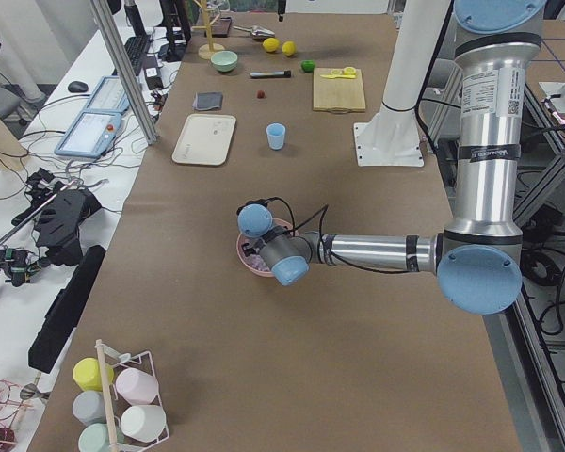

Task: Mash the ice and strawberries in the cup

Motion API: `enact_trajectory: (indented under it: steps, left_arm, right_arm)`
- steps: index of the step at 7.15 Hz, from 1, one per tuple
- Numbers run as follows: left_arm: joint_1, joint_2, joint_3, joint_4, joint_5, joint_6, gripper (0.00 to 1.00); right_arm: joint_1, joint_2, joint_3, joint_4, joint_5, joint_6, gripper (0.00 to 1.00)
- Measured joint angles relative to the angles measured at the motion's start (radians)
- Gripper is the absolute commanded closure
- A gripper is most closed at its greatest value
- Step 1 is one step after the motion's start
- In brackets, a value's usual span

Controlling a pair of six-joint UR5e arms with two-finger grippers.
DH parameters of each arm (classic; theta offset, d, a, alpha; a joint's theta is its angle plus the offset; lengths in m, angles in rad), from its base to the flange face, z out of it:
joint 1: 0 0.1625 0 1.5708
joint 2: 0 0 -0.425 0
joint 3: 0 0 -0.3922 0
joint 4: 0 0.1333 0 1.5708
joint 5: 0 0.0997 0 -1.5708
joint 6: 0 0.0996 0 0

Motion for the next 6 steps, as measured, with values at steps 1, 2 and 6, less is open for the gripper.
enact_trajectory:
  steps: [1, 2, 6]
  left_arm:
    - [0.002, 0.0, -0.003, -0.001, 0.0, -0.001, 0.05]
    - [0.006, 0.0, -0.006, -0.002, 0.0, -0.001, 0.05]
    - [0.02, 0.001, -0.012, -0.006, 0.009, 0.001, 0.38]
  right_arm:
    - [0.0, 0.0, -0.001, 0.0, 0.0, 0.0, 0.0]
    - [0.0, -0.001, -0.003, 0.0, 0.0, 0.0, 0.0]
    - [0.0, -0.003, -0.007, 0.0, 0.0, 0.0, 0.0]
